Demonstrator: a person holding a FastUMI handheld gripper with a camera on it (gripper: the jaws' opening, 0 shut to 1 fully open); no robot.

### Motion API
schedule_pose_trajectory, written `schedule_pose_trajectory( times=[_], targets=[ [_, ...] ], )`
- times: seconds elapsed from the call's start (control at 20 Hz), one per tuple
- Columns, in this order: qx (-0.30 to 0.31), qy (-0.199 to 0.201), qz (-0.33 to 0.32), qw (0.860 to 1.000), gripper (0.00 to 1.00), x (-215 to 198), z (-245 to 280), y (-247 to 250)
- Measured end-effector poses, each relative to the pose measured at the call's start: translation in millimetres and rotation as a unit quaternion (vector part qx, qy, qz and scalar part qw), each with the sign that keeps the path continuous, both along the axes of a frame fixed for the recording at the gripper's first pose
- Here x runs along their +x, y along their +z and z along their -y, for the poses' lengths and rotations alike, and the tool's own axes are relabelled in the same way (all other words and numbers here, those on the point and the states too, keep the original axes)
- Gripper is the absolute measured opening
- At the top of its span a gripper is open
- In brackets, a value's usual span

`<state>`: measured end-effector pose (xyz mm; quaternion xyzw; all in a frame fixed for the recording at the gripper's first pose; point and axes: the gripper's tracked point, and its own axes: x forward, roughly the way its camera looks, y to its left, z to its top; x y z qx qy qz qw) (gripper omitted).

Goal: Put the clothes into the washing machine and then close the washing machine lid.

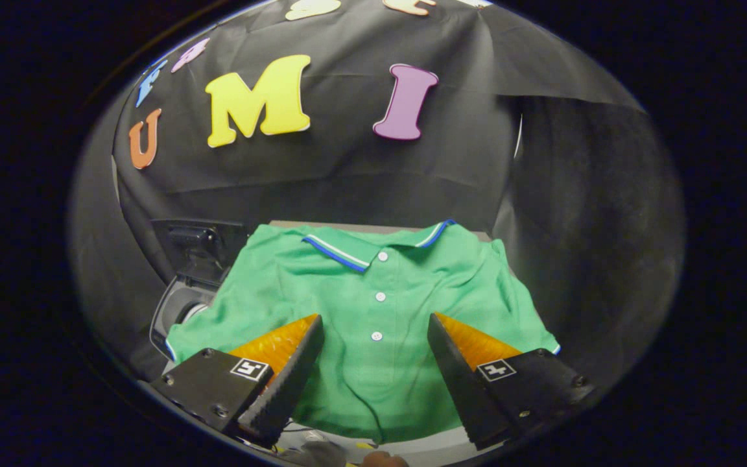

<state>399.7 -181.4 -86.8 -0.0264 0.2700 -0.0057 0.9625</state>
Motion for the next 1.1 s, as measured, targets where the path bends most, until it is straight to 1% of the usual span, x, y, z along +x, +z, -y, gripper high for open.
schedule_pose_trajectory(
  times=[0.1,0.2,0.3,0.4,0.5,0.65,0.7,0.8,0.85,0.9,1.0,1.05,1.1],
  targets=[
    [-0.010,0.003,-0.014,1.000,1.00,1.8,0.7,-10.8],
    [-0.010,0.009,-0.012,1.000,1.00,4.0,-1.8,-11.9],
    [0.002,0.009,-0.014,1.000,0.99,5.8,-2.8,-13.2],
    [0.029,0.000,-0.014,0.999,0.99,7.1,-3.4,-15.3],
    [0.032,-0.007,-0.013,0.999,0.99,6.7,-2.7,-17.0],
    [0.034,-0.017,-0.052,0.998,0.99,5.5,-4.2,-18.5],
    [0.036,-0.010,-0.070,0.997,0.98,5.3,-6.6,-17.4],
    [0.033,0.013,-0.092,0.995,0.90,4.0,-8.1,-16.9],
    [0.034,0.018,-0.097,0.995,0.71,4.1,-7.1,-14.1],
    [0.051,0.008,-0.088,0.995,0.52,6.1,-7.2,-13.9],
    [0.063,0.003,-0.084,0.994,0.14,8.1,-9.5,-14.6],
    [0.069,-0.001,-0.090,0.994,0.08,7.4,-10.3,-13.5],
    [0.074,-0.004,-0.091,0.993,0.08,7.5,-10.3,-12.7]
  ],
)
